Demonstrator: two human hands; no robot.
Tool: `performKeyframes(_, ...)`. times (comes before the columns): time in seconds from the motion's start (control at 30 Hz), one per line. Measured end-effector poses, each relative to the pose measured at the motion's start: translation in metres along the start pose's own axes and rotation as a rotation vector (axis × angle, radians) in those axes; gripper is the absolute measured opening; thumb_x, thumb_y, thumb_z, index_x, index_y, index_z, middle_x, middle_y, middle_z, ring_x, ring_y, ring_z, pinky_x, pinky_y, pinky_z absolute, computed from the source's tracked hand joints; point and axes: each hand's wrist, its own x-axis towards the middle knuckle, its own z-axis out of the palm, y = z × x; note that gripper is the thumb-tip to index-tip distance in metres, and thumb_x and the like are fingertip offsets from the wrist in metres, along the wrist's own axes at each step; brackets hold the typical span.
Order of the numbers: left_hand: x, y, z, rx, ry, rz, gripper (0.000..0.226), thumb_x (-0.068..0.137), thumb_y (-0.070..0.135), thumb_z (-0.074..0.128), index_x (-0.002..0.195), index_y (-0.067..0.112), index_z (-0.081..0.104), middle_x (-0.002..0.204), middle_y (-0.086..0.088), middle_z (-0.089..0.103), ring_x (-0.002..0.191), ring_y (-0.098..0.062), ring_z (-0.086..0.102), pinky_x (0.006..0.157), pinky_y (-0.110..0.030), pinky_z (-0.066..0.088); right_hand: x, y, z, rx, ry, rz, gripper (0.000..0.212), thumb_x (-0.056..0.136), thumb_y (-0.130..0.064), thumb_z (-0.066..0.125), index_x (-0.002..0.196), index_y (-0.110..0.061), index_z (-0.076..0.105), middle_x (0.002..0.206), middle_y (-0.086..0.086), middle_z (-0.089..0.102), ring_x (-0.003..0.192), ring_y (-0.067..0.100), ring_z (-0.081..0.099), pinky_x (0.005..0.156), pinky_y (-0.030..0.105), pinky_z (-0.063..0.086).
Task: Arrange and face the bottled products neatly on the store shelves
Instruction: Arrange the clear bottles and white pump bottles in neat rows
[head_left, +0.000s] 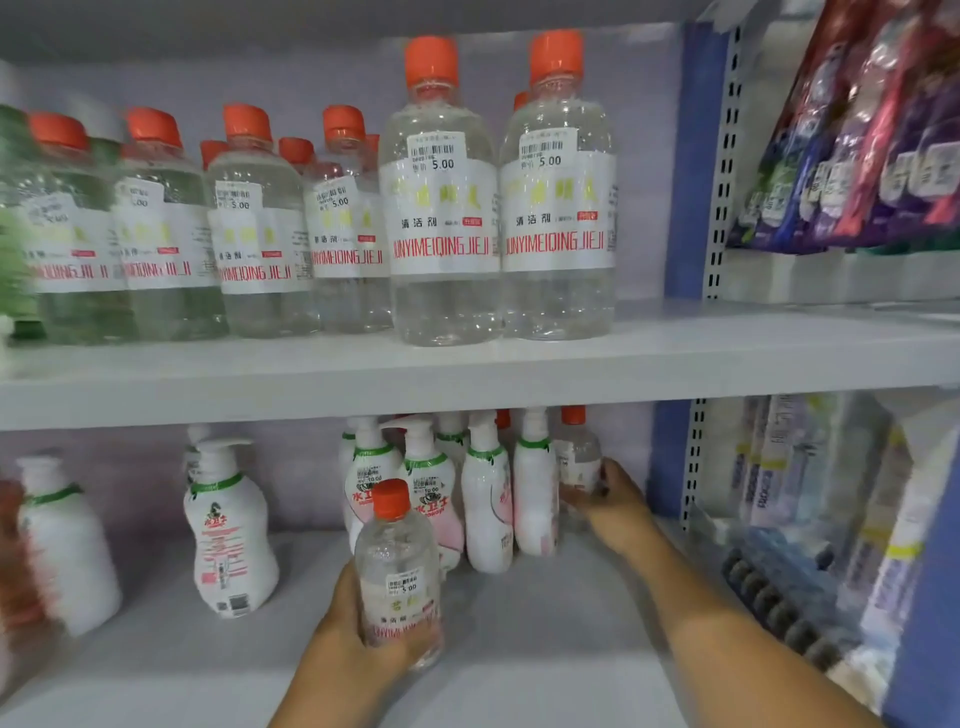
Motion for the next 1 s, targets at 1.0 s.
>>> performKeyframes(1.0, -0.132, 0.160, -0.163, -0.312, -0.186, 0.253, 0.017, 0.095, 0.016, 0.064, 0.099, 0.002, 0.073, 0.081, -0.021, 0.066, 0.082, -0.035, 0.060, 0.068, -0.027, 0.057, -0.321, -0.220, 0.050, 0.193, -0.135, -0.339, 0.087, 0.043, -0.028, 0.096, 0.120, -0.046, 0.059, 0.109, -0.014, 0.076, 0.098, 0.010, 0.075, 0.090, 0.032, 0.057)
